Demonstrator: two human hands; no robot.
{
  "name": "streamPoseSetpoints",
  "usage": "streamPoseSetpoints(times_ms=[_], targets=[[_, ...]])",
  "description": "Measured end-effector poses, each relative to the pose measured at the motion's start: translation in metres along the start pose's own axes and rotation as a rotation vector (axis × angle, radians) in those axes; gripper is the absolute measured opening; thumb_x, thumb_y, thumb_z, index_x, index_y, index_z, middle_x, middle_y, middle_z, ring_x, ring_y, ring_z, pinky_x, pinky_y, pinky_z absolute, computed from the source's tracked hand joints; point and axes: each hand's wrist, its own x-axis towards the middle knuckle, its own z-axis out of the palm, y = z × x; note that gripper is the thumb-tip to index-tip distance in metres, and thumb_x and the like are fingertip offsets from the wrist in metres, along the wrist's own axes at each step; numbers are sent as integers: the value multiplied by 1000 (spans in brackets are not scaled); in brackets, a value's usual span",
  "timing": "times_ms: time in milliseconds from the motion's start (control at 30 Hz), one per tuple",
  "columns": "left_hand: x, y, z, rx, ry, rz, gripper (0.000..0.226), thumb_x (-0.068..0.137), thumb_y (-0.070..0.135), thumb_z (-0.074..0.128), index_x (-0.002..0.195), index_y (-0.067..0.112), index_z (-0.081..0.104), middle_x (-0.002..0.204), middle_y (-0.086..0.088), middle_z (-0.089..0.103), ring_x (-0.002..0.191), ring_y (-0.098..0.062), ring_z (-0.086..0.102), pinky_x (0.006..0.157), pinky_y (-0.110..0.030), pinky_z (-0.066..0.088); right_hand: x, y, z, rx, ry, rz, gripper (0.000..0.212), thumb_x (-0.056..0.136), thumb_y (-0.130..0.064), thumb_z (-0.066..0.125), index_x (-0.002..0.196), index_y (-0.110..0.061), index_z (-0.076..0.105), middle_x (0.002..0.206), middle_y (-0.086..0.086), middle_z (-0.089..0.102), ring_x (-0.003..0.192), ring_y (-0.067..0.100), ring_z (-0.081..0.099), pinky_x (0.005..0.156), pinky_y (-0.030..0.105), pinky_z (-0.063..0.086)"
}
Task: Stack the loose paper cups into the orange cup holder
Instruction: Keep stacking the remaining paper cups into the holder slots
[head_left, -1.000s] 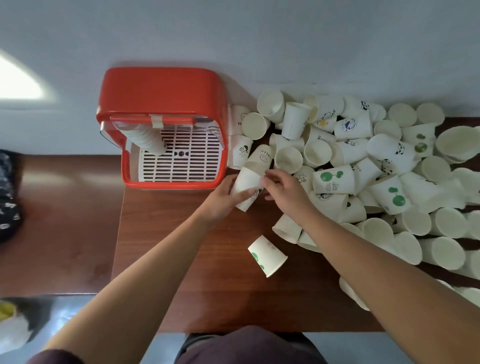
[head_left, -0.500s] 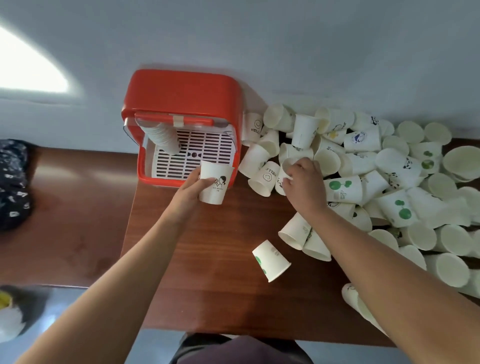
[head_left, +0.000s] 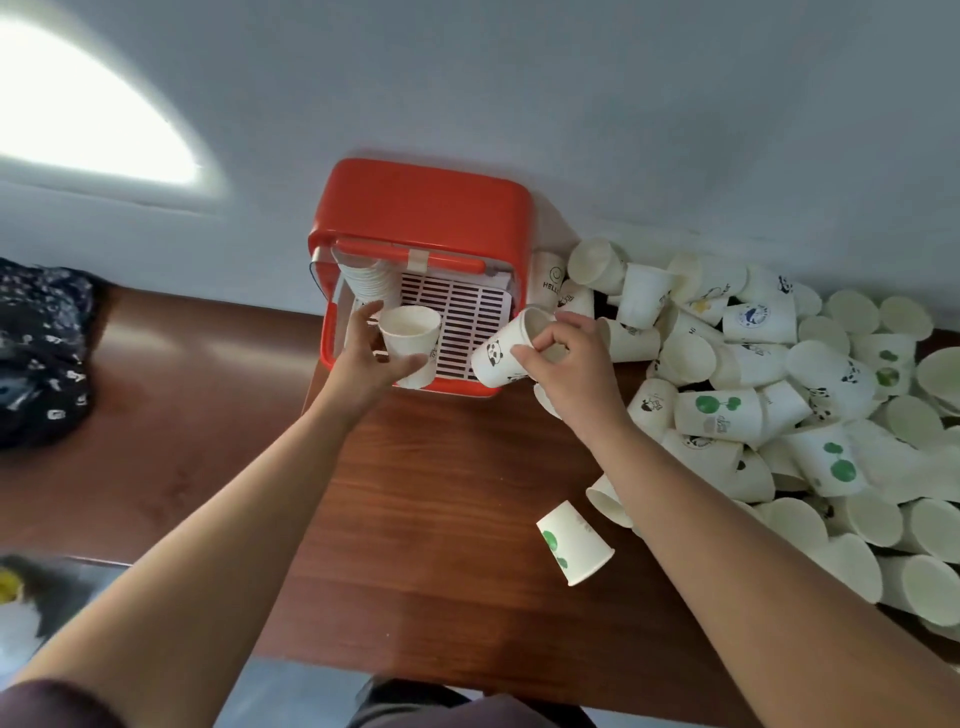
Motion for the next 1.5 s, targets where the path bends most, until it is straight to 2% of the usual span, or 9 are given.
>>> streamPoseSetpoints(times_ms=[167,333,533,733,933,1033,1200,1333,1500], targets=[[18,-7,-2,187,-28,94,82,76,29,83,142,36,35,131,5,55,116,-17,56,100,-44,51,9,-18,20,3,-13,-57,16,86,-33,72,77,-23,63,121,-7,50,112,-4,39,94,-1,23],[34,-7,-1,269,-26,161,82,73,22,85,141,27,38,127,7,56,113,-17,55,91,-33,50,17,-33,39,30,37,-154,16,83,-36,74,84,-27,62,121,-7,51,122,7,46,106,28,38],[46,-27,-9,423,-123,157,86,67,26,89,138,29,42,132,-2,53,113,-21,57,96,-44,52,13,-33,63,-117,22,-362,42,77,-26,81,108,-9,58,121,2,51,116,9,47,97,6,32],[59,-22,-15,546,-205,169,77,71,24,86,137,22,48,131,0,59,115,-18,59,96,-41,52,22,-26,86,-153,-74,-180,79,77,-33,81,142,-16,40,143,-3,45,129,10,42,102,18,34],[63,-26,-23,542,-325,107,59,82,26,77,136,22,56,127,6,66,114,-11,62,100,-38,51,29,-25,106,-144,-109,-101,83,77,-34,82,146,-18,38,145,-4,43,132,11,40,102,17,29],[62,-25,-26,339,-376,5,51,90,15,66,139,22,53,125,5,67,113,-11,63,101,-36,51,33,-20,112,-188,-161,-80,83,76,-32,83,145,-18,41,145,-3,43,131,14,41,106,23,34],[53,-14,-33,156,-283,-41,31,99,33,58,129,27,62,116,10,70,100,-6,68,91,-27,52,37,-9,117,-252,-316,-62,80,82,-22,78,150,-22,35,149,-1,42,135,18,41,109,32,35],[48,-16,-35,290,-270,61,39,92,17,64,130,27,61,119,15,68,97,0,66,78,-15,48,38,-3,124,-241,-287,-17,76,81,-26,80,146,-21,41,140,1,54,127,20,51,107,39,44],[40,-18,-31,346,-108,87,39,94,13,58,130,26,62,120,13,67,101,-5,64,80,-15,48,36,-5,132,-142,-301,9,74,81,-30,79,145,-22,43,138,1,56,126,19,53,106,43,45]])
